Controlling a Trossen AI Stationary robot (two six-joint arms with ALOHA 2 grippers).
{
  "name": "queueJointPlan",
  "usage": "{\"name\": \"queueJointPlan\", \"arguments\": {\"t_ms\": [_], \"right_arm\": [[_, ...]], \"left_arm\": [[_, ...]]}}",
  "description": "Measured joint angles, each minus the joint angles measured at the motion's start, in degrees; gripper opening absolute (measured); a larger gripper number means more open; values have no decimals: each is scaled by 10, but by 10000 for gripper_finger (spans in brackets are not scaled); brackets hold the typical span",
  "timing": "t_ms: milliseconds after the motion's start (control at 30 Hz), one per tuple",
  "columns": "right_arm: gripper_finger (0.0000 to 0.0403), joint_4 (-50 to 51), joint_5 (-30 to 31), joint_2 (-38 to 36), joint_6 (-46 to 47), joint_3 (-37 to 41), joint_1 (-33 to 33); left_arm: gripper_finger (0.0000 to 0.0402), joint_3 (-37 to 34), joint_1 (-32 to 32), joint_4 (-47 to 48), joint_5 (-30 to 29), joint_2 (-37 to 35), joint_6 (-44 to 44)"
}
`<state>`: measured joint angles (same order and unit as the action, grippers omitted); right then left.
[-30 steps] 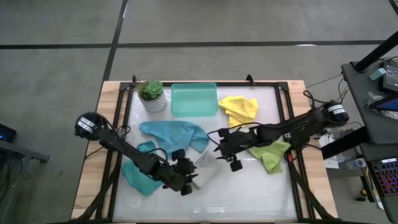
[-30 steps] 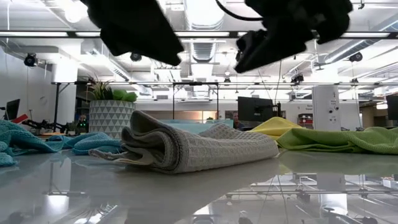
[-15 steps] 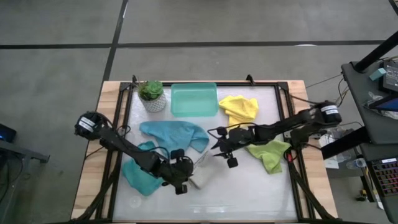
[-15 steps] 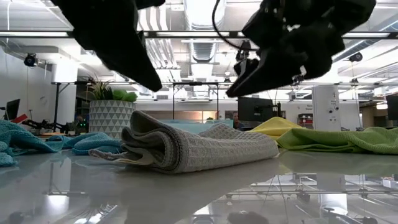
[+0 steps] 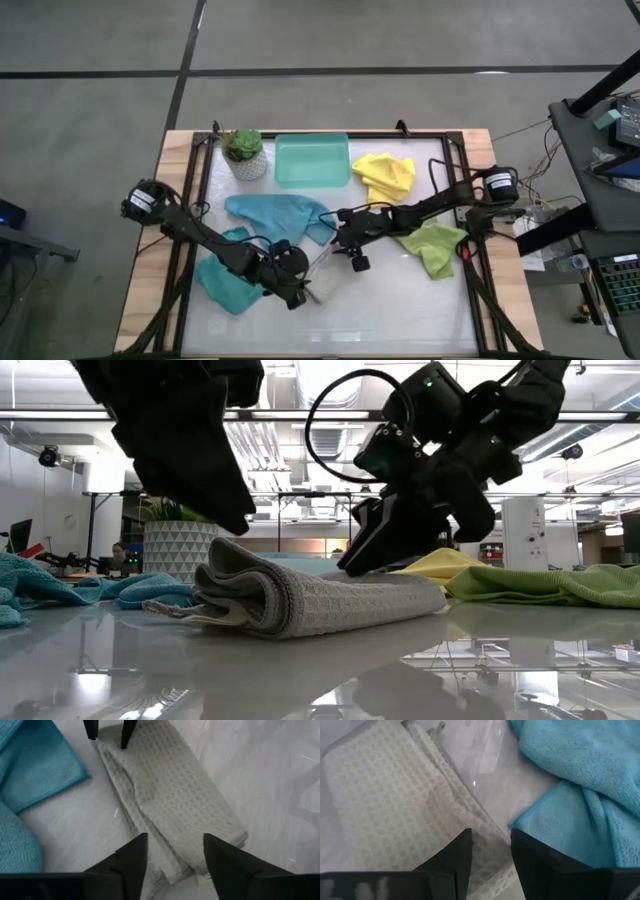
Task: Fold microfiber towels
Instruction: Fold the gray microfiber cloth
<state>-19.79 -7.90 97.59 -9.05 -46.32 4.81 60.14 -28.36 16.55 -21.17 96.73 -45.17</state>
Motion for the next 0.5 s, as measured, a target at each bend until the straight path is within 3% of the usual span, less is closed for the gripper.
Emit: {"name": "queueJointPlan", "arguments": {"t_ms": [133,367,500], "right_arm": [[123,3,-1,0,-11,-1,-4],[118,21,-15,0,-9,-1,-6],[80,29,-16,0,-7,-1,-6]], "left_arm": [[191,-20,-2,-39,0,0,-10],[161,-26,-3,-67,27,0,-10],[143,-26,-3,-71,27,0,-11]]}}
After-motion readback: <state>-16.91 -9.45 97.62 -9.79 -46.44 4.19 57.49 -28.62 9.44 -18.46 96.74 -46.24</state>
